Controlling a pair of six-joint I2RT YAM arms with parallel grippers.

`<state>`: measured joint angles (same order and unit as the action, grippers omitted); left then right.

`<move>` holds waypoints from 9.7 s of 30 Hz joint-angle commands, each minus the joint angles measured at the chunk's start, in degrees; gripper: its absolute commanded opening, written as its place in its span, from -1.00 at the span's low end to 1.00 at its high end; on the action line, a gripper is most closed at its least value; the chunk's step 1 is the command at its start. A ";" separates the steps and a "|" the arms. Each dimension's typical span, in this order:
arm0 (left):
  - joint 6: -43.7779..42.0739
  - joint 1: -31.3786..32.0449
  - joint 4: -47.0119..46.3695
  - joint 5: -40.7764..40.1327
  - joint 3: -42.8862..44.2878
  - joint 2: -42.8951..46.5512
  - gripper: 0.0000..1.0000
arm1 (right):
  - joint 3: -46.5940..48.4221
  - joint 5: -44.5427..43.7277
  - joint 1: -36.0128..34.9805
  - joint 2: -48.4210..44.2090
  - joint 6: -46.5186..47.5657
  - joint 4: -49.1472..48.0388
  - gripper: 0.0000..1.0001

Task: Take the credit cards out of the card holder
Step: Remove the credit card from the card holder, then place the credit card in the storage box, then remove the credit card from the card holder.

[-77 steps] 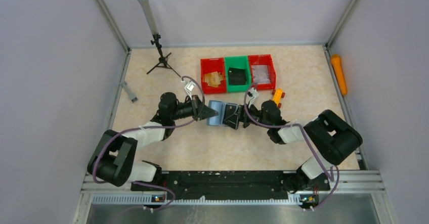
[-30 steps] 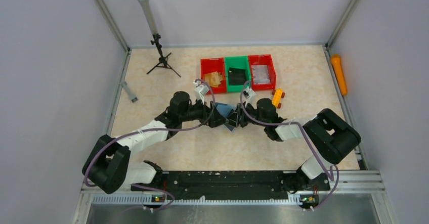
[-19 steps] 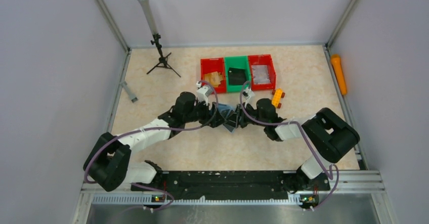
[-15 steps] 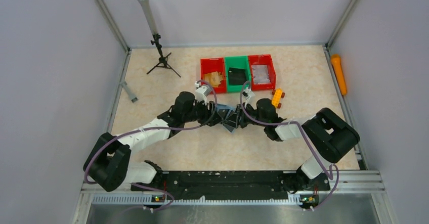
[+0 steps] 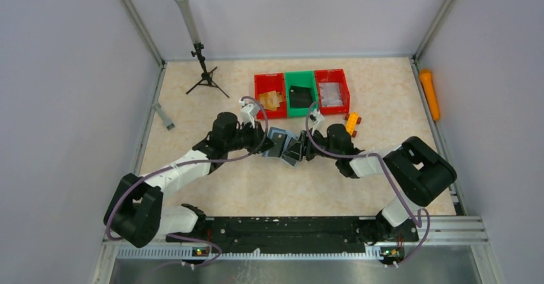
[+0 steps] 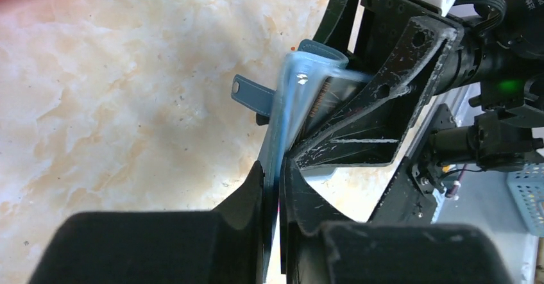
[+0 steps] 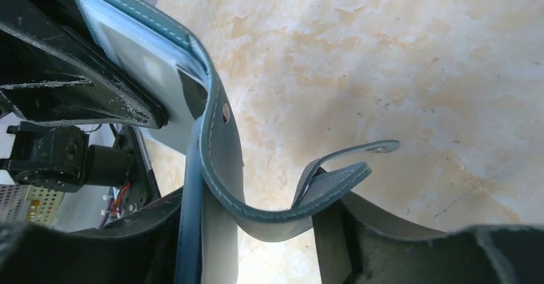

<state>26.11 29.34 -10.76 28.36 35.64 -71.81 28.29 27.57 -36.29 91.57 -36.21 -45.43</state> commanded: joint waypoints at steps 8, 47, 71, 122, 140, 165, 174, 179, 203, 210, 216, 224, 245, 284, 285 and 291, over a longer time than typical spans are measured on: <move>6.15 -6.56 -7.59 7.43 -2.07 -2.23 -0.96 | 1.27 -4.83 3.16 -4.32 2.78 2.89 0.44; 20.89 -7.68 -36.27 26.43 -6.90 -7.24 -0.91 | -3.63 11.20 3.33 2.11 -11.71 -31.13 -0.22; 23.97 -7.17 -43.07 28.11 -8.19 -7.55 -0.78 | -6.38 13.85 4.74 3.81 -18.23 -45.40 -0.79; 28.65 -9.14 -50.67 28.57 -11.09 -6.26 -0.70 | -7.03 14.35 6.85 5.26 -20.38 -48.35 -1.00; 23.28 -15.98 -39.87 20.86 -15.48 4.69 -0.95 | -9.08 11.30 10.09 5.83 -21.40 -48.03 -1.00; 12.85 -15.90 -19.20 5.46 -15.16 13.80 -0.99 | -3.02 -33.68 11.63 -4.20 -33.16 -19.41 -1.00; 11.73 -15.90 -18.11 3.94 -14.85 12.81 -0.93 | 8.70 -48.73 7.77 5.91 -46.84 -9.72 -1.00; 12.08 -15.90 -18.76 3.89 -15.61 13.92 -0.92 | 13.70 -52.05 7.08 11.61 -48.66 -9.35 -1.00; 13.47 -15.90 -18.68 3.22 -15.86 13.89 -1.00 | 37.55 -64.31 2.81 27.38 -62.05 13.12 -1.00; 13.52 -15.90 -18.75 3.43 -15.70 13.45 -1.00 | 42.63 -65.14 2.54 29.07 -62.99 16.34 -0.35; 13.47 -15.90 -18.47 3.51 -15.53 13.40 -1.00 | 38.41 -63.64 1.61 22.02 -55.32 15.97 0.02; 14.29 -15.90 -19.40 4.65 -15.59 13.16 -1.00 | 26.81 -53.42 0.90 8.72 -31.86 12.17 0.54; 15.24 -15.88 -25.18 7.47 -17.73 15.38 -1.00 | 9.94 -38.34 -2.04 -13.71 4.18 25.26 0.93; 27.79 -12.32 -52.54 11.67 -21.21 8.71 -1.00 | -10.71 -6.41 -1.74 -10.37 1.07 -25.66 0.89; 27.73 -11.91 -53.09 11.78 -21.30 8.71 -1.00 | -10.76 -5.98 -1.76 -9.61 0.34 -27.14 0.89; 27.07 -10.57 -54.40 11.81 -21.72 9.79 -1.00 | -10.88 -5.08 -1.76 -8.43 -1.05 -29.43 0.88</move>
<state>53.06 18.09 -58.74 40.86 14.52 -63.26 17.96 20.32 -37.82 82.91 -35.62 -67.40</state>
